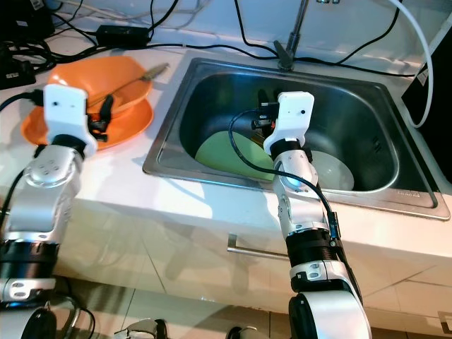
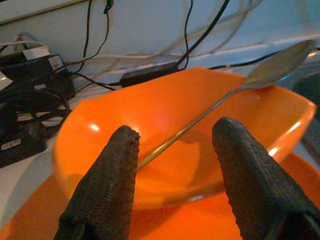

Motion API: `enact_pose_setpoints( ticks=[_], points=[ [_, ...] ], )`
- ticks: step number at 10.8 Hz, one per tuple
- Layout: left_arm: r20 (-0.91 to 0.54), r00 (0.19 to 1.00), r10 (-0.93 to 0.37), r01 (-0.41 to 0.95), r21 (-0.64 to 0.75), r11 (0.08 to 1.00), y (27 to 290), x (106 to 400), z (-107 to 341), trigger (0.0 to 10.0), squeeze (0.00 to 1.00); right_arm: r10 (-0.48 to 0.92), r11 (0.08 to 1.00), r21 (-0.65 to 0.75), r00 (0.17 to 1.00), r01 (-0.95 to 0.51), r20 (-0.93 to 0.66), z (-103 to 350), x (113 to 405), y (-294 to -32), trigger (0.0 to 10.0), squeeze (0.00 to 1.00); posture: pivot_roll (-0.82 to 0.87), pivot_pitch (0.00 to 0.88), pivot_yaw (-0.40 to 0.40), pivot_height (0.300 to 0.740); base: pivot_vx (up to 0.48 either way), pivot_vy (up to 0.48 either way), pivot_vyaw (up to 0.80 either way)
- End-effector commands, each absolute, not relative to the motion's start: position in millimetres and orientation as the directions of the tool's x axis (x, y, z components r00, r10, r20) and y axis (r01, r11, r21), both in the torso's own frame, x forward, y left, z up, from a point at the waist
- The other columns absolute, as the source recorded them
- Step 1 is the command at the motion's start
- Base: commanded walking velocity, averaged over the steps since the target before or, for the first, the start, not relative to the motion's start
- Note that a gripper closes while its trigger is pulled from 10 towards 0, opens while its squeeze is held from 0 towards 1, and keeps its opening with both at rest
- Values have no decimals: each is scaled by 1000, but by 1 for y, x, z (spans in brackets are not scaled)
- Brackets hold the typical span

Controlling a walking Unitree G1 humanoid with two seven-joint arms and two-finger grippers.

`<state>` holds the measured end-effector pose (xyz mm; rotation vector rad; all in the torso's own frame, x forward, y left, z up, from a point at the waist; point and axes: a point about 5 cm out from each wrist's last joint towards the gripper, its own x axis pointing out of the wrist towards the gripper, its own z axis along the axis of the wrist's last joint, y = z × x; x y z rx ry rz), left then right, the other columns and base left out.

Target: Kitchen organization

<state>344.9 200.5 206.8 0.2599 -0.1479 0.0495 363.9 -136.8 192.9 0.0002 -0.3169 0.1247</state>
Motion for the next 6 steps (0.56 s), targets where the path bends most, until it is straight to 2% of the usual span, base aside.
enact_pose_setpoints(
  ticks=[1, 6],
  points=[
    [122, 991, 57, -88, 261, 961, 206, 342, 202, 10000, 0, 119, 993, -20, 939, -120, 322, 197, 363, -138, 10000, 0, 51, 90, -63, 740, 0, 0, 0],
    [106, 987, 124, -151, 309, 939, 230, 336, 202, 10000, 0, 116, 993, -23, 942, -114, 316, 197, 365, -140, 10000, 0, 51, 88, -64, 740, 0, 0, 0]
  ],
)
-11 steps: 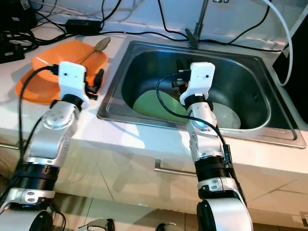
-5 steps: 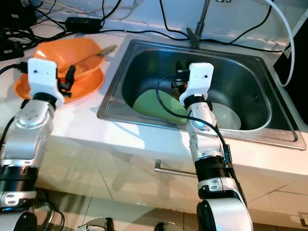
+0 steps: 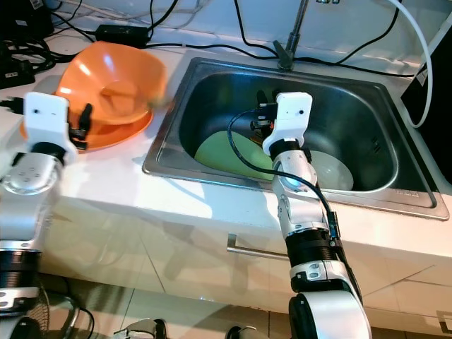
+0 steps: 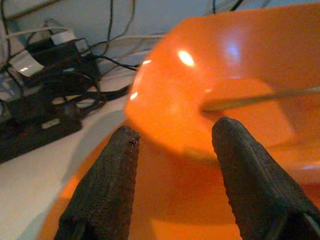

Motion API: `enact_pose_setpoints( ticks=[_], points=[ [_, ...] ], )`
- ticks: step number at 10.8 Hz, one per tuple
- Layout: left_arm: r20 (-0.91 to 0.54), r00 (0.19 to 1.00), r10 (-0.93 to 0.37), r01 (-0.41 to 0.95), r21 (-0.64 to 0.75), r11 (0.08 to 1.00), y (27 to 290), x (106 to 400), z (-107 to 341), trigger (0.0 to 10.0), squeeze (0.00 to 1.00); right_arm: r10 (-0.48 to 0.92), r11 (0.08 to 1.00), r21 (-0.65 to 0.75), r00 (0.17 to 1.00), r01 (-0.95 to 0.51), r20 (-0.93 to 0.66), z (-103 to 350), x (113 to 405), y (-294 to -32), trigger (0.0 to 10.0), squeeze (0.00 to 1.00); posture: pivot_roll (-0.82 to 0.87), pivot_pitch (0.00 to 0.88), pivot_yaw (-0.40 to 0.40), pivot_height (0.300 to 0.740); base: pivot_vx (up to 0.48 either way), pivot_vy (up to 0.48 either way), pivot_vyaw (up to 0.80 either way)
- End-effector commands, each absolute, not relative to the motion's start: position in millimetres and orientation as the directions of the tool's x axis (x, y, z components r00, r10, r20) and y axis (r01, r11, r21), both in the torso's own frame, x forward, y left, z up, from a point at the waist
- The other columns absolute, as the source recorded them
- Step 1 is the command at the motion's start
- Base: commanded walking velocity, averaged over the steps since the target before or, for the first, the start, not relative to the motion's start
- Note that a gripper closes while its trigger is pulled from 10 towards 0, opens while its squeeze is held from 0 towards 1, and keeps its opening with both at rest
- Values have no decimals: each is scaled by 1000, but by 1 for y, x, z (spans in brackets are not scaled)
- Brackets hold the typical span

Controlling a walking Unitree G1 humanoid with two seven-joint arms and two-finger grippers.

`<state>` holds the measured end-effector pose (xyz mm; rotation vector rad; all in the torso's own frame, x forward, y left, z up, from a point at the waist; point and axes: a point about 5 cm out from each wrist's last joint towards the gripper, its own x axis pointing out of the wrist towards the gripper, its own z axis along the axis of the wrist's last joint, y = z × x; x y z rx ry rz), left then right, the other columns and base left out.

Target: Kitchen organization

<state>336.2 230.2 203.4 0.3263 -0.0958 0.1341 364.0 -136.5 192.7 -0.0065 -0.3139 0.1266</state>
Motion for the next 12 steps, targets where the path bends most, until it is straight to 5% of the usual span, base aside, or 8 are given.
enact_pose_setpoints(
  ticks=[1, 5, 8, 12],
  points=[
    [127, 981, 145, -179, 322, 930, 237, 336, 208, 10000, 0, 111, 994, -25, 941, -109, 320, 199, 365, -140, 10000, 0, 52, 89, -64, 740, 0, 0, 0],
    [216, 973, 81, -146, 305, 941, 223, 336, 230, 10000, 0, 86, 996, -25, 937, -82, 337, 205, 367, -149, 10000, 0, 49, 87, -64, 740, 0, 0, 0],
    [322, 924, -206, 26, 486, 874, 187, 330, 248, 10000, 0, 81, 997, -23, 939, -78, 335, 203, 366, -149, 10000, 0, 49, 80, -59, 740, 0, 0, 0],
    [192, 784, -590, 274, 747, 606, 130, 318, 239, 10000, 67, 77, 997, -15, 939, -76, 334, 202, 367, -147, 10000, 0, 49, 65, -55, 740, 0, 0, 0]
  ],
)
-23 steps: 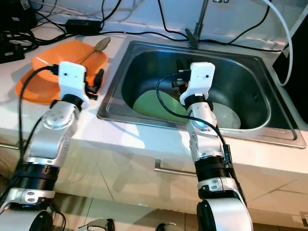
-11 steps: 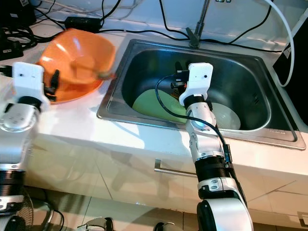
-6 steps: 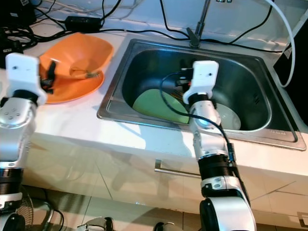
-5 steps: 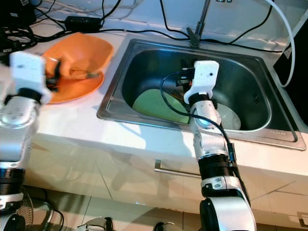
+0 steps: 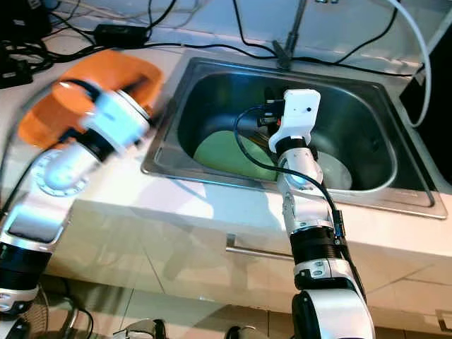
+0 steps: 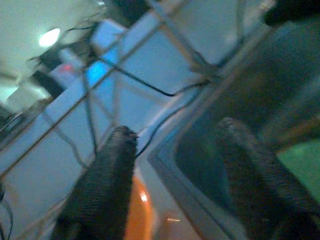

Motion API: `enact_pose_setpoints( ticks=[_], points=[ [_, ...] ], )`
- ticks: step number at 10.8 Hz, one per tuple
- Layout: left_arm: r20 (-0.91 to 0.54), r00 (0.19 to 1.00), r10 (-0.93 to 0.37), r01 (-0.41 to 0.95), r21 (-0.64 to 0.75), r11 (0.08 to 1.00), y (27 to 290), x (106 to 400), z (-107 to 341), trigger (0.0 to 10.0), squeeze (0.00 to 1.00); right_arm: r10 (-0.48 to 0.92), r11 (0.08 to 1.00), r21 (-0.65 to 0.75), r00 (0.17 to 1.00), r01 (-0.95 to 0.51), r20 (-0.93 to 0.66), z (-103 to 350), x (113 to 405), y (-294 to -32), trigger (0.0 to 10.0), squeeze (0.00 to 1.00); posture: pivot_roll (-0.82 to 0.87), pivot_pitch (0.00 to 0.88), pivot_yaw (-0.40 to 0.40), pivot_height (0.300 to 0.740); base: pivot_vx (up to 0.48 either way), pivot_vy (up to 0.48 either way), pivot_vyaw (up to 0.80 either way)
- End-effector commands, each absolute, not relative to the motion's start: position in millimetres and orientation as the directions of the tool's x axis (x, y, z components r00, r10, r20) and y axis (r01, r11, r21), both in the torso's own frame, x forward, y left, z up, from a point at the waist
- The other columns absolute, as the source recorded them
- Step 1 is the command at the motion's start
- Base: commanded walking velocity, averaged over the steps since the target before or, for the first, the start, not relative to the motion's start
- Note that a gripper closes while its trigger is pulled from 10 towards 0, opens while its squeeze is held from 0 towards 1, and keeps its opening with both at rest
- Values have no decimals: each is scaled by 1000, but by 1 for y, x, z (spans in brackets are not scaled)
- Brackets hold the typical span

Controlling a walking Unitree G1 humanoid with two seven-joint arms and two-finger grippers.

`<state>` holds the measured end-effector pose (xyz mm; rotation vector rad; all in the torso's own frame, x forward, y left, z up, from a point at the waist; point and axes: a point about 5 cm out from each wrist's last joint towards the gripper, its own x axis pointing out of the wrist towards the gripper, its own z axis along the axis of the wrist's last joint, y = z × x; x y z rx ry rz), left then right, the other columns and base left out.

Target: Kitchen organization

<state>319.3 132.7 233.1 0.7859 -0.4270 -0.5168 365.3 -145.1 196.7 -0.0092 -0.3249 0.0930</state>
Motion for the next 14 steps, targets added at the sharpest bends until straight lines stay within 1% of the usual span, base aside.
enact_pose_setpoints(
  ticks=[1, 2, 3, 4, 5, 6, 7, 8, 9, 10, 11, 12, 14],
  points=[
    [129, 783, -609, 283, 797, 533, 130, 319, 231, 10000, 1000, 79, 997, -14, 940, -79, 332, 201, 367, -146, 10000, 0, 50, 62, -53, 740, 0, 0, 0],
    [94, 795, -599, 267, 833, 485, 131, 322, 227, 10000, 290, 79, 997, -13, 941, -80, 328, 200, 366, -145, 10000, 0, 51, 61, -53, 740, 0, 0, 0],
    [79, 803, -591, 256, 850, 461, 132, 324, 225, 10000, 0, 79, 997, -12, 941, -80, 328, 200, 367, -145, 10000, 0, 50, 63, -53, 740, 0, 0, 0],
    [61, 821, -568, 237, 868, 437, 135, 328, 223, 10000, 0, 80, 997, -11, 942, -81, 327, 200, 367, -145, 10000, 0, 48, 72, -55, 740, 0, 0, 0],
    [70, 834, -547, 218, 869, 444, 137, 330, 224, 10000, 0, 79, 997, -10, 942, -80, 327, 200, 366, -145, 10000, 0, 48, 78, -55, 740, 0, 0, 0],
    [53, 852, -520, 199, 887, 416, 139, 334, 223, 10000, 0, 75, 997, -9, 943, -76, 324, 199, 366, -146, 10000, 0, 48, 85, -53, 740, 0, 0, 0],
    [55, 862, -504, 183, 893, 411, 141, 337, 222, 10000, 0, 72, 997, -8, 944, -74, 323, 199, 366, -147, 10000, 0, 46, 87, -51, 740, 0, 0, 0],
    [55, 868, -494, 176, 895, 409, 140, 340, 222, 10000, 0, 70, 997, -8, 944, -72, 323, 199, 366, -147, 10000, 0, 48, 88, -51, 740, 0, 0, 0],
    [40, 881, -472, 164, 909, 383, 136, 346, 217, 10000, 0, 67, 998, -7, 945, -69, 321, 198, 366, -147, 10000, 0, 44, 88, -50, 740, 0, 0, 0],
    [44, 887, -460, 157, 908, 390, 130, 352, 217, 10000, 0, 65, 998, -7, 945, -67, 322, 198, 365, -148, 10000, 0, 37, 87, -48, 740, 0, 0, 0],
    [48, 891, -452, 151, 906, 395, 127, 354, 217, 4784, 0, 64, 998, -7, 944, -65, 323, 198, 365, -148, 10000, 0, 34, 88, -47, 740, 0, 0, 0],
    [50, 896, -442, 143, 908, 394, 127, 356, 216, 0, 0, 60, 998, -8, 944, -60, 325, 199, 365, -150, 10000, 0, 31, 88, -46, 740, 0, 0, 0],
    [41, 905, -423, 136, 915, 379, 131, 357, 214, 0, 0, 56, 998, -9, 946, -56, 320, 198, 365, -150, 10000, 0, 39, 89, -48, 740, 0, 0, 0]
  ],
)
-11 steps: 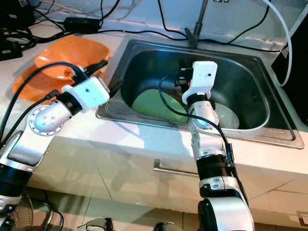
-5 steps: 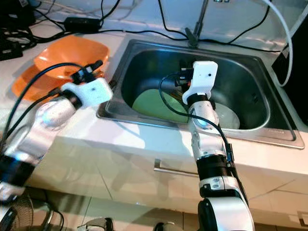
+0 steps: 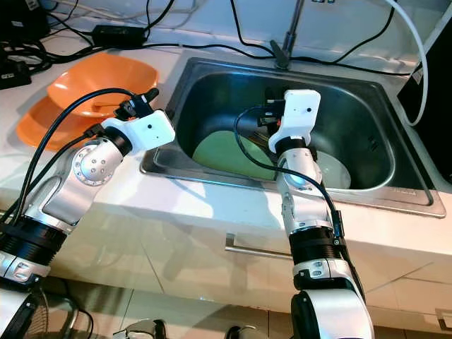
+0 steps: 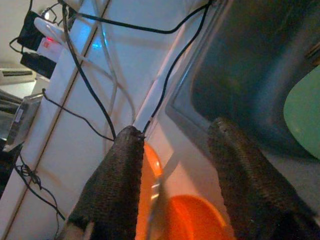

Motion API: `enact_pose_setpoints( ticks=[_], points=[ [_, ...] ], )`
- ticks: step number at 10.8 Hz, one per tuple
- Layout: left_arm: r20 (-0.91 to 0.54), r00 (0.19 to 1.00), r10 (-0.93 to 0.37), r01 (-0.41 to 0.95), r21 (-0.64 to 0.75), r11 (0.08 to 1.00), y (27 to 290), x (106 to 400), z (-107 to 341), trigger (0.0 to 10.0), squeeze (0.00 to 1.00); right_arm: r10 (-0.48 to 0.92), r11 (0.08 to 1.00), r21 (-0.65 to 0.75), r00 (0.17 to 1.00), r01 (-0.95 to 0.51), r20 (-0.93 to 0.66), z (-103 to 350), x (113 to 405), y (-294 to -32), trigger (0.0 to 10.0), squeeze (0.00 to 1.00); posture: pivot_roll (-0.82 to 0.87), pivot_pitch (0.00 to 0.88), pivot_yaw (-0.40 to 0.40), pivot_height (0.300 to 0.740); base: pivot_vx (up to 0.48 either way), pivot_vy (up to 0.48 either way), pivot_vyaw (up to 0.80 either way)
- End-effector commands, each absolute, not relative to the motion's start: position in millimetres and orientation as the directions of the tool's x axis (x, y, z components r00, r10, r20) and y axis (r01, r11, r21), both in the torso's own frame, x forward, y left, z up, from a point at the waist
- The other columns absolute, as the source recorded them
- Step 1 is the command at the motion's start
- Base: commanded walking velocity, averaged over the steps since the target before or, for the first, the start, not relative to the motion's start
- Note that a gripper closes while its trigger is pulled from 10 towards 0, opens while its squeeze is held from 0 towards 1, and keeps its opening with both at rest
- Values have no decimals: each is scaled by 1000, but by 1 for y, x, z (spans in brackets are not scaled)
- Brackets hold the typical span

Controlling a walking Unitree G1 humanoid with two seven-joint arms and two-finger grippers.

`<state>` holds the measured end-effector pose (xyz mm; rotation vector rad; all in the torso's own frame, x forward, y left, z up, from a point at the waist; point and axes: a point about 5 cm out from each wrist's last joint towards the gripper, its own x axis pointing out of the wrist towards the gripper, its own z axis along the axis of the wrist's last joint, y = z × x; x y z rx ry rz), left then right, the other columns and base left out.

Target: Kitchen organization

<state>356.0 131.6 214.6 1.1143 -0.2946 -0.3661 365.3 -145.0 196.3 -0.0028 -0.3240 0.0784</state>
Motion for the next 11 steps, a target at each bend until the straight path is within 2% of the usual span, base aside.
enact_pose_setpoints(
  ticks=[1, 9, 11],
  points=[
    [40, 907, -420, 135, 916, 378, 132, 357, 214, 0, 0, 56, 998, -8, 946, -57, 320, 198, 365, -150, 10000, 0, 39, 89, -48, 740, 0, 0, 0],
    [48, 922, -385, 109, 920, 375, 138, 360, 218, 0, 0, 59, 998, -3, 947, -61, 316, 197, 366, -149, 10000, 0, 43, 79, -49, 740, 0, 0, 0],
    [129, 927, -351, -2, 940, 341, 143, 360, 233, 0, 0, 60, 998, -1, 946, -63, 317, 197, 366, -148, 10000, 0, 44, 73, -48, 740, 0, 0, 0]
  ],
)
